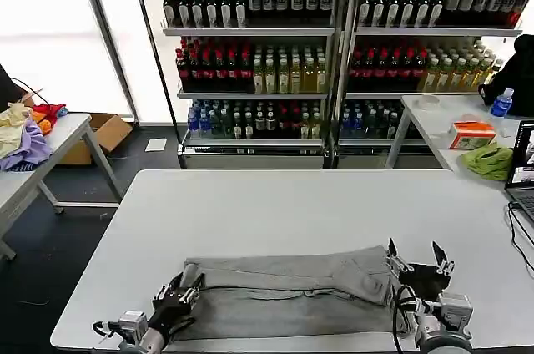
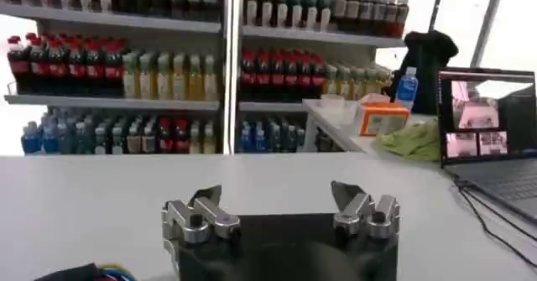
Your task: Fold and organize the clothes.
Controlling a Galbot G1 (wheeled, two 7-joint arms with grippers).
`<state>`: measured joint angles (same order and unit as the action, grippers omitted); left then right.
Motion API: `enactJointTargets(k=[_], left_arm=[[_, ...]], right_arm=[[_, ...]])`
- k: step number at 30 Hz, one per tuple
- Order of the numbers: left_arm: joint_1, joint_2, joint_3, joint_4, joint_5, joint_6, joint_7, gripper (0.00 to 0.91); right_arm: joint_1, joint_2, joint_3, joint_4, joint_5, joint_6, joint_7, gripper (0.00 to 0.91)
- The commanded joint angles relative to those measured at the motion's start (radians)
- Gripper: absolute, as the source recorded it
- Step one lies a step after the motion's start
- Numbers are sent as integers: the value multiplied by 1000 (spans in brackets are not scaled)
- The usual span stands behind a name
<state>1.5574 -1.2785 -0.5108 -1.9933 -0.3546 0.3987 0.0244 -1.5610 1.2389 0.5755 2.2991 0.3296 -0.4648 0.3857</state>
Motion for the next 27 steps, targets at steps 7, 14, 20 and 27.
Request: enactJointTargets(k=[7,14,20,27], left_arm=[[4,-2,-28,23,15,-23,13,0],[-23,110,-202,9,-54,-19,17,0],[-36,362,-482,95,-132,-27,41,0],[-31,511,-638,196,-165,-36,70,0]], right_arm=[[15,-4,3,1,12,-10,4,907],[32,-7,-5,0,14,-19,5,907],[60,-2,-27,0,13,-31,5,907],[80,4,-40,-5,13,-36,10,907]])
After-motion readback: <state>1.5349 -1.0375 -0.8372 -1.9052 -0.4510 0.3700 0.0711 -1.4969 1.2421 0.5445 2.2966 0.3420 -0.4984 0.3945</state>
